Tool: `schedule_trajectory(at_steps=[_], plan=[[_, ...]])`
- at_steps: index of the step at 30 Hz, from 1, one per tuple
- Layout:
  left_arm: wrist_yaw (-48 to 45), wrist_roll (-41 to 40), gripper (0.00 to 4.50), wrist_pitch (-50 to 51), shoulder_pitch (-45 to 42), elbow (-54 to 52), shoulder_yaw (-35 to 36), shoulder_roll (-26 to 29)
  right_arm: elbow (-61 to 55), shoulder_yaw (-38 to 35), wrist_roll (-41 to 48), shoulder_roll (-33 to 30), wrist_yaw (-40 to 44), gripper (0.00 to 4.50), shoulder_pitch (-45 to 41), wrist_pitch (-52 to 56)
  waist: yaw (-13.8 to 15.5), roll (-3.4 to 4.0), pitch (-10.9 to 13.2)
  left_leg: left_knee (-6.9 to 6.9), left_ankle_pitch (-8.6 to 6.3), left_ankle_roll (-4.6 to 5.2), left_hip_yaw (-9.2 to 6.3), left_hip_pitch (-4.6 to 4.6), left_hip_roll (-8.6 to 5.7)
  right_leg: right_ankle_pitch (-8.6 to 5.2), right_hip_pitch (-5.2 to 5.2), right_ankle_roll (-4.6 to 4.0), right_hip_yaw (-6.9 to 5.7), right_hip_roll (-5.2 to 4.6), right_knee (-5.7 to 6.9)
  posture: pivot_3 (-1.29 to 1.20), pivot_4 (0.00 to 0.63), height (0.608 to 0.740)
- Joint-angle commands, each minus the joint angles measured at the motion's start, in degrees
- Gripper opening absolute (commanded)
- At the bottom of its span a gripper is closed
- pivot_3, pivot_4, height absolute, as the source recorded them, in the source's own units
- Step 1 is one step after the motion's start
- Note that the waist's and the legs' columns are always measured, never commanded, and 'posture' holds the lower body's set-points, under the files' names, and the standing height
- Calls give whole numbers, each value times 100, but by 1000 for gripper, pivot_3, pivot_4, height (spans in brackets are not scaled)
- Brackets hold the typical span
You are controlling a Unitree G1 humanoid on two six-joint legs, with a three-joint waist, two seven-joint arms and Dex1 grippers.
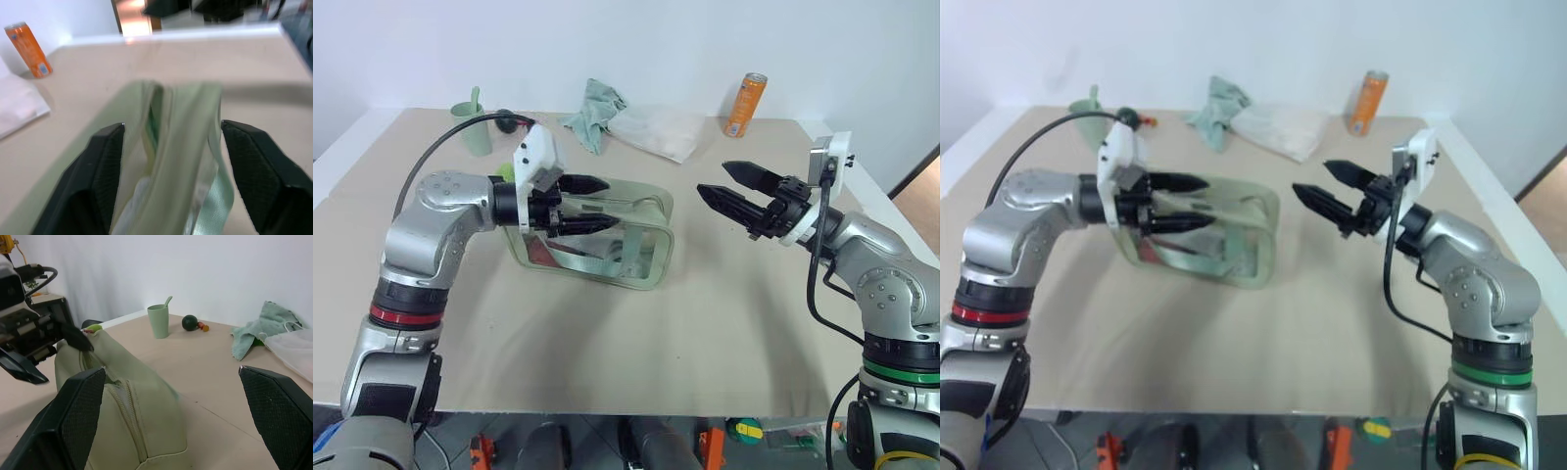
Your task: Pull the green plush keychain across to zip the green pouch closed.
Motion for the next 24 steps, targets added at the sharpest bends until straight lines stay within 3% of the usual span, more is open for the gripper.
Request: schedule_trajectory(at_steps=[1,6,10,15,24], plan=[[301,-575,3095,318,-426,174,720,20,-134,-101,35,-61,78,4500,-100,-65,2,0,0,0,0,0,-1,-1,1,0,0,0,-2,0,0,0,150,740],[178,-1496,3095,650,-583,382,1613,318,-206,-151,239,-95,176,4500,-123,91,-13,2,1,0,0,-1,-1,0,2,0,0,0,-2,2,0,0,150,740],[-112,-1682,3095,580,-164,528,1925,776,-460,-51,400,-193,352,4500,-40,304,-9,9,1,-5,0,-1,-1,4,7,-2,-1,2,-4,5,0,0,150,740],[-412,-1844,3095,414,986,868,2623,1256,-860,619,-49,-494,594,4500,113,398,-27,16,-2,-8,5,-9,4,15,10,-4,3,0,-4,2,0,0,150,740],[-149,-2426,3095,677,2675,34,3388,1256,-917,1319,-724,-638,827,4500,-27,192,3,8,0,-3,9,-17,-5,4,11,-4,3,-1,-19,-5,-3,0,150,740]])
